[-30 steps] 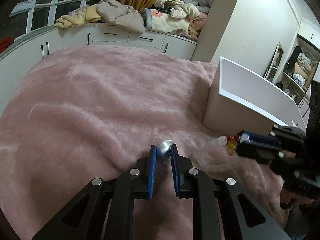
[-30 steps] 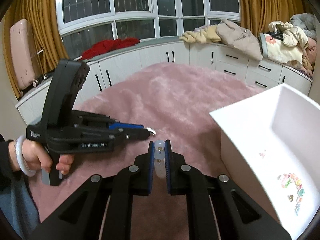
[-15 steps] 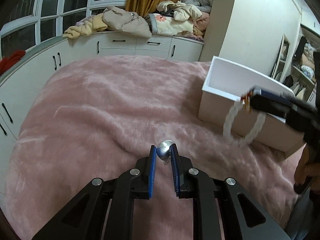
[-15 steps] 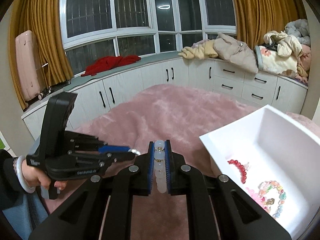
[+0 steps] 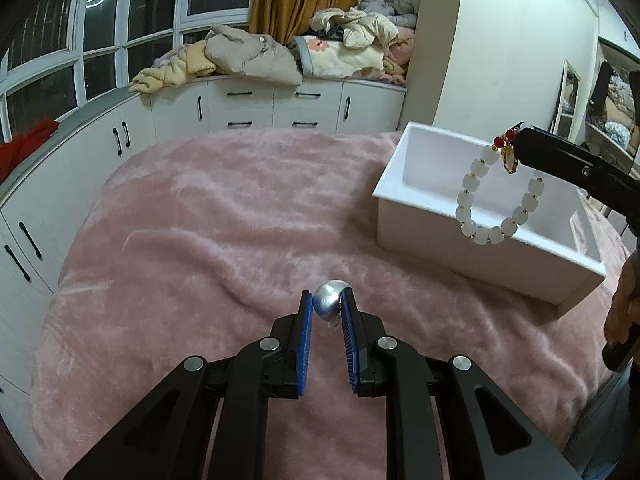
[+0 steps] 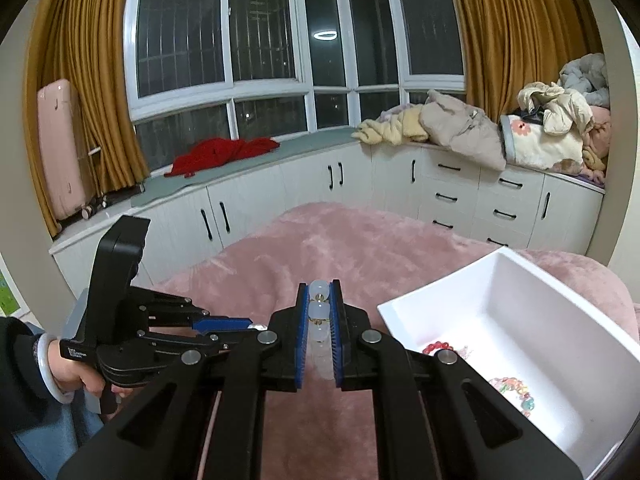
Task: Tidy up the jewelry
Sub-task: 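Carry the white bead bracelet and silver pearl charm over the white box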
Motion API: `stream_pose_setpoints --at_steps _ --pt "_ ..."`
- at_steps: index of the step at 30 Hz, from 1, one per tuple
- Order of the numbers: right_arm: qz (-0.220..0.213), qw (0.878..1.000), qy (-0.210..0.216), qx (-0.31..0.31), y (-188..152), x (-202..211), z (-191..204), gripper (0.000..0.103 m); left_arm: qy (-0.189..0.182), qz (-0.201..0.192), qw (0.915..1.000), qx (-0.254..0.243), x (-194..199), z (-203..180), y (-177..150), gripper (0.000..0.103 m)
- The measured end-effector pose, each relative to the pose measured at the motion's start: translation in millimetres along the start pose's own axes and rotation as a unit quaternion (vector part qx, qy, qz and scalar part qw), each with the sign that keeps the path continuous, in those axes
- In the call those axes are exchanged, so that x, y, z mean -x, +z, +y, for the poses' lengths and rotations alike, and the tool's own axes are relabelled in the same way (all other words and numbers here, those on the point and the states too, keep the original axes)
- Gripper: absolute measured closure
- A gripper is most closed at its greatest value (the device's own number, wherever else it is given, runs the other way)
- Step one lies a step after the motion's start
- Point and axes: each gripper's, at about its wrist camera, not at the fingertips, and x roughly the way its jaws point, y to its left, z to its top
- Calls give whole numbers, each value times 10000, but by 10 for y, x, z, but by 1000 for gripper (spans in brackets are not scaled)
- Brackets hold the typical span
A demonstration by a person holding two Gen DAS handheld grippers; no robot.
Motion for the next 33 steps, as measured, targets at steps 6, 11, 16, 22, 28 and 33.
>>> stream_pose_setpoints --at_steps 6,11,16,22,28,33 --pt "-221 9997 -92 57 105 183 -28 92 37 -9 10000 -39 74 -106 139 83" --pt "-319 9993 -172 52 190 317 -91 92 -15 -76 9999 77 110 -164 371 83" --pt "-320 9986 -420 97 267 454 -206 92 -132 -133 9998 -5 65 -379 644 83" --pt "-361 9972 -653 -53 298 643 -427 92 -228 -175 9993 -260 -87 -714 949 83" --pt "-120 9954 -945 -67 296 744 -648 92 -302 -129 9989 -335 -228 -944 1168 83" --pt "354 9901 -1361 -33 185 700 -832 92 -199 74 9988 -440 -418 -1147 1279 83"
